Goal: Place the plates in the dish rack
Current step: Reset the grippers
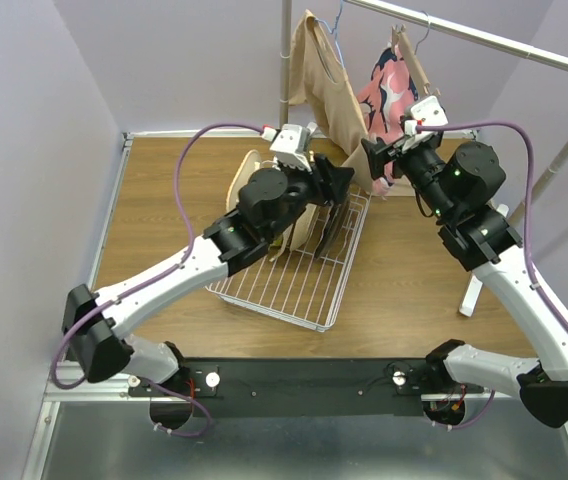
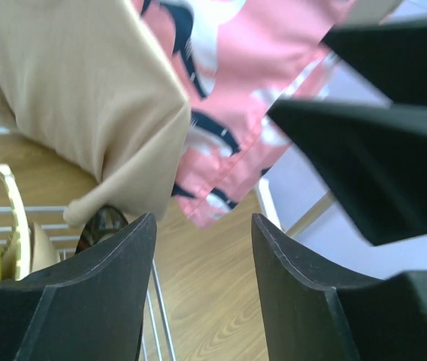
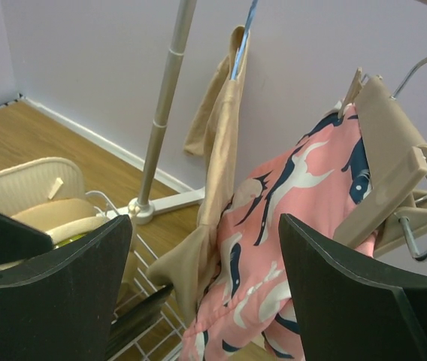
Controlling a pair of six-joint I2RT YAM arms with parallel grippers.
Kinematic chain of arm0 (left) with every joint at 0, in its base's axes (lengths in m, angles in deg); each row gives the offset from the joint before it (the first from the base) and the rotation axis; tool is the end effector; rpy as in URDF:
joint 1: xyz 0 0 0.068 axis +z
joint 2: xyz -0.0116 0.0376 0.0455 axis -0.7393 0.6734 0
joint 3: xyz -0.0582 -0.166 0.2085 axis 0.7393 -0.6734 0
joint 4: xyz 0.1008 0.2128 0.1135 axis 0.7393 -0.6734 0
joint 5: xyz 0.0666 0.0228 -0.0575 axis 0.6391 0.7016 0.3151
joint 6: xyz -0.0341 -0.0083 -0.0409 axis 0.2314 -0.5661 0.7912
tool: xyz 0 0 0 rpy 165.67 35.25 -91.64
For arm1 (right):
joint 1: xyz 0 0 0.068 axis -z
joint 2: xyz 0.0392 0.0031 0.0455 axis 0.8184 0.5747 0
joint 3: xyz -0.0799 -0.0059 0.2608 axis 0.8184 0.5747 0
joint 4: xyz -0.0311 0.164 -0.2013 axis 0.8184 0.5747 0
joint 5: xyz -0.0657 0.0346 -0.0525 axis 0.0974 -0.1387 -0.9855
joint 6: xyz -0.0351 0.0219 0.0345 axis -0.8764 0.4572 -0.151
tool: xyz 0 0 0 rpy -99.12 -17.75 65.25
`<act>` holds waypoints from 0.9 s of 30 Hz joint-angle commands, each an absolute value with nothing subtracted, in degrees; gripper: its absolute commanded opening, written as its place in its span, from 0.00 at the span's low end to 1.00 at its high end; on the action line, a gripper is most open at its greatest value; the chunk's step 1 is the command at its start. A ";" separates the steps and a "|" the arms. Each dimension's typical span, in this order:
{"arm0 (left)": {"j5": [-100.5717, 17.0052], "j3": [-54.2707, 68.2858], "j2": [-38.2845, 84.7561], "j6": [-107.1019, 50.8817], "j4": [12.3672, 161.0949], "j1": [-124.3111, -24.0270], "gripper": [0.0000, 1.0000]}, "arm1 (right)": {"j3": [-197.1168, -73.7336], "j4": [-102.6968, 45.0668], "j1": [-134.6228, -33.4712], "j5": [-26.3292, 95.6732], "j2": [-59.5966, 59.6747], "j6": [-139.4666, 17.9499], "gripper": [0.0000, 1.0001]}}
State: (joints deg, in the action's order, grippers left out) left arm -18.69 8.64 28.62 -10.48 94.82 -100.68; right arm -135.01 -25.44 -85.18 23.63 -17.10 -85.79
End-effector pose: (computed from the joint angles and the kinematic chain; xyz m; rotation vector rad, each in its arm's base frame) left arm 0.2097 -0.2632 0.4098 0.1129 1.5896 -0.9429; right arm 0.2094 0.1198 0.4715 -0.5483 1.3366 0.1293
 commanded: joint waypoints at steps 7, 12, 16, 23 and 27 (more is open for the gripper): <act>-16.75 3.13 14.90 -16.30 92.63 -100.93 0.64 | -138.10 -12.19 -84.80 20.89 -21.88 -86.56 0.87; -8.14 3.13 8.06 -25.00 84.82 -100.67 0.72 | -136.61 -4.74 -84.80 17.11 -25.49 -80.86 0.93; -3.47 1.90 1.54 -29.13 81.64 -99.00 0.72 | -134.94 -0.24 -84.72 10.80 -28.48 -71.21 1.00; 2.42 2.42 -4.18 -32.31 74.18 -94.18 0.73 | -129.93 3.46 -83.84 -6.43 -30.15 -65.47 1.00; 3.48 2.78 -6.46 -32.74 70.57 -92.15 0.73 | -129.14 3.90 -83.57 -12.77 -31.20 -66.34 1.00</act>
State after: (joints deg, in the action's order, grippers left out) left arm -0.92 1.99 -5.30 -30.54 77.58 -94.19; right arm -130.44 0.68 -84.11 -0.54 -30.37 -68.81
